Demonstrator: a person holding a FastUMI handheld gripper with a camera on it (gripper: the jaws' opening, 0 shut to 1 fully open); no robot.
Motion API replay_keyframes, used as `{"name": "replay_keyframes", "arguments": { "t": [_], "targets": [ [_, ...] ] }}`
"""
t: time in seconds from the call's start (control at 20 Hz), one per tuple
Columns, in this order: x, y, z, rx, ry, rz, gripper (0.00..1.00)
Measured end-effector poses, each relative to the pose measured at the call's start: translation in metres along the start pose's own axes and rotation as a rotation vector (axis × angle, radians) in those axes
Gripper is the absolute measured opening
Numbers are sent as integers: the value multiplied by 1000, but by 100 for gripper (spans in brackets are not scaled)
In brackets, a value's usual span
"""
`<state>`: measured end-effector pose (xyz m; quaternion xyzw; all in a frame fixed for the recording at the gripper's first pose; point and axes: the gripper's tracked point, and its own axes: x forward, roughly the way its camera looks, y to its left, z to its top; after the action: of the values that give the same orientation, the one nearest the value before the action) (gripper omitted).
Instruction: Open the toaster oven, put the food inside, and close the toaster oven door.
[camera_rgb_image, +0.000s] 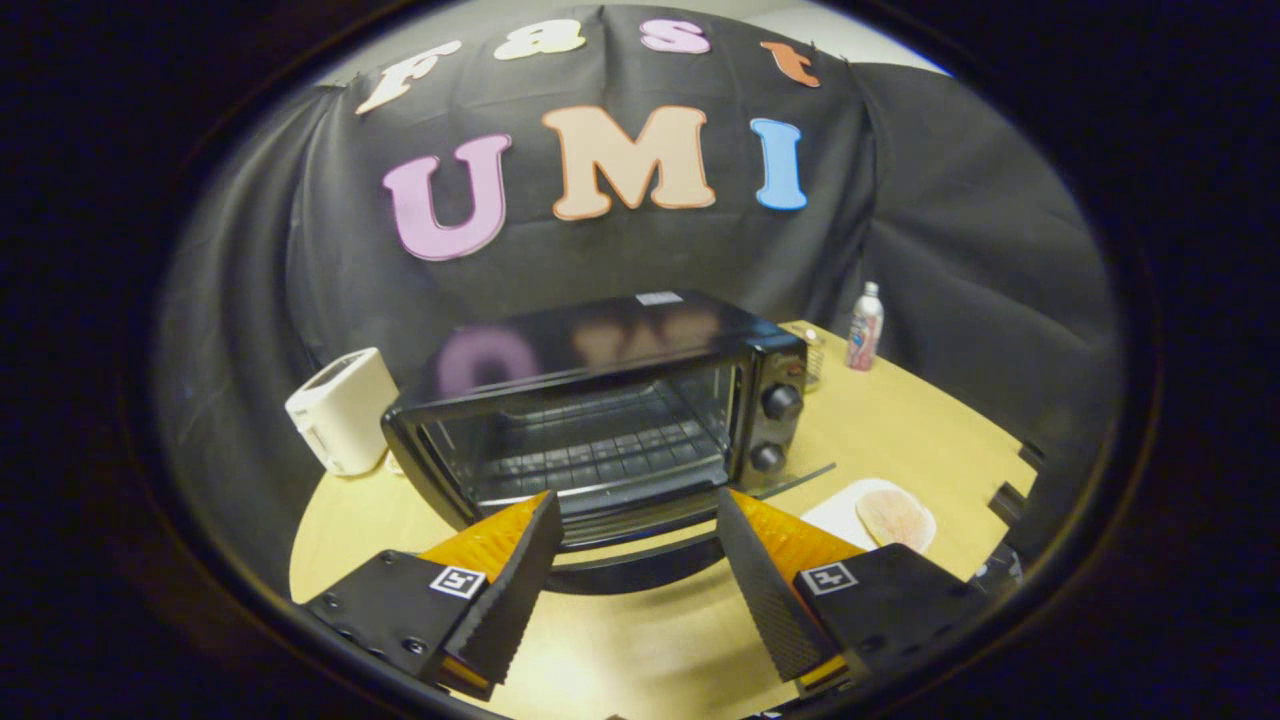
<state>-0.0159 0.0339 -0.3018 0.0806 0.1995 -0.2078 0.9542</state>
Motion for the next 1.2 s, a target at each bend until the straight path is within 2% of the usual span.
{"name": "replay_keyframes", "arguments": {
  "t": [0.35, 0.75, 1.0, 1.2],
  "targets": [
    [-3, -19, -61, -20, 123, -76, 99],
    [15, -29, -111, 10, 235, -104, 100],
    [24, -46, -112, 97, 220, -164, 100],
    [25, -48, -113, 119, 216, -191, 100]
  ]
}}
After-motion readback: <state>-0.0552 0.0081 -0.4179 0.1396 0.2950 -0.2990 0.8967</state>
